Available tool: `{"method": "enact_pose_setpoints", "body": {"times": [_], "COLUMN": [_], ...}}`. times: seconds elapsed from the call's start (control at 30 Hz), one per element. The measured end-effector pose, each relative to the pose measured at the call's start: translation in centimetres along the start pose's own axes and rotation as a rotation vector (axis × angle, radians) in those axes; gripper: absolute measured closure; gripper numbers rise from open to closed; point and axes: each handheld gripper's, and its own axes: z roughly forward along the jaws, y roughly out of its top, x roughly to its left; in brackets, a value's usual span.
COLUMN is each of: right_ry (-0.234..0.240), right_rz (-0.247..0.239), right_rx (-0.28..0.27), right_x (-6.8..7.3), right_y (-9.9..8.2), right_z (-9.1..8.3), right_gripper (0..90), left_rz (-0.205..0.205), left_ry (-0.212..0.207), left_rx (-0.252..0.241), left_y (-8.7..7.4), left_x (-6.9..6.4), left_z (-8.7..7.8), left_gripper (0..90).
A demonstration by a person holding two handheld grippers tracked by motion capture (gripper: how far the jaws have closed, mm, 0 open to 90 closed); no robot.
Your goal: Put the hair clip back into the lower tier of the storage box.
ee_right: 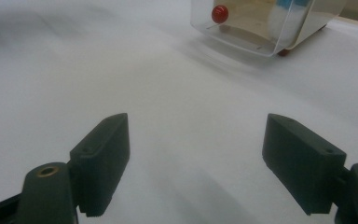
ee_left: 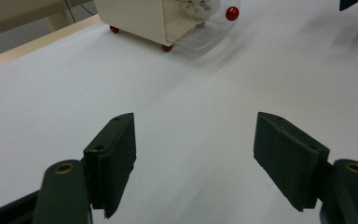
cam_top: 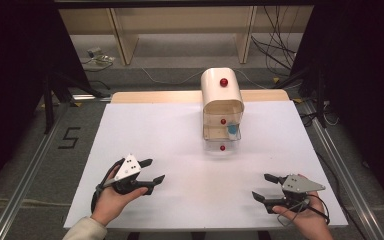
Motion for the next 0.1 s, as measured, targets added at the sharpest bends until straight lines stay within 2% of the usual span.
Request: {"method": "enact_pose_setpoints", "body": {"times": [0.1], "right_ry": [-0.001], "right_rz": [0.000], "right_rx": [-0.001], "right_x": [0.02], "right_y": [0.01], "right_z": [-0.01], "right_gripper": [23.8], "left_rz": [0.002], "left_ry": [-0.023], "left_rx": [-0.003], "left_y": [0.16], "left_x": [-0.41], "left_z": [0.44], "left_gripper": [29.7]}}
